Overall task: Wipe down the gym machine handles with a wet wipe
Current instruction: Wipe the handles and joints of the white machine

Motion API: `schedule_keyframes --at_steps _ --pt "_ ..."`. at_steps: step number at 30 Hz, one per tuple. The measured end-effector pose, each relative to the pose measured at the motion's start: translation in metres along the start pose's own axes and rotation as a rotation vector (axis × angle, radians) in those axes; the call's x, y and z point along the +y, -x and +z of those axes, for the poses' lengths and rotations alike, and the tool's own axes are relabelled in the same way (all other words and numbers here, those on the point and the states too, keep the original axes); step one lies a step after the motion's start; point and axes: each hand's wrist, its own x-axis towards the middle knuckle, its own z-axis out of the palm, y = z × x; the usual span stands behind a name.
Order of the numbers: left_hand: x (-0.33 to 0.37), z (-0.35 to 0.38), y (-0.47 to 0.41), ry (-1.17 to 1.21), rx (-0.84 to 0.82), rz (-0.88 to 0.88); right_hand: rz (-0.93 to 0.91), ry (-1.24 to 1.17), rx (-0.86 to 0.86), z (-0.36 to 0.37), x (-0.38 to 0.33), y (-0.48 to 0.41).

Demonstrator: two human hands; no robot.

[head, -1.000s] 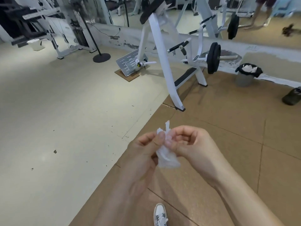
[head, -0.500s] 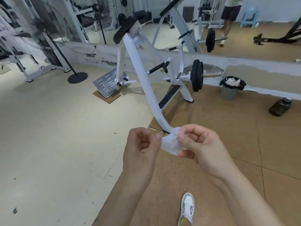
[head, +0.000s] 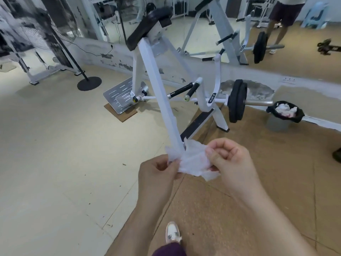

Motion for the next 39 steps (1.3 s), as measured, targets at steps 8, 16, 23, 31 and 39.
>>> schedule_keyframes --at_steps 8,16,23,31,39 --pt "0.014 0.029 -0.194 0.923 -0.170 -0.422 0.353 -0.381 -0.101 0.023 0.006 -0.187" --pt "0.039 0.040 -0.363 0.220 -0.223 -0.106 0.263 -0.147 -0.117 0.030 -0.023 -0.346" --pt "0.049 0.074 -0.448 -0.232 -0.371 0.015 -0.060 0.565 0.018 0.026 -0.020 -0.451" --pt "0.038 0.152 -0.522 -0.429 -0.060 0.119 -0.334 0.919 -0.163 -0.017 0.022 -0.574" --pt "0.021 0.236 -0.544 0.403 0.143 -0.454 0.547 0.104 -0.346 -0.048 0.069 -0.653"
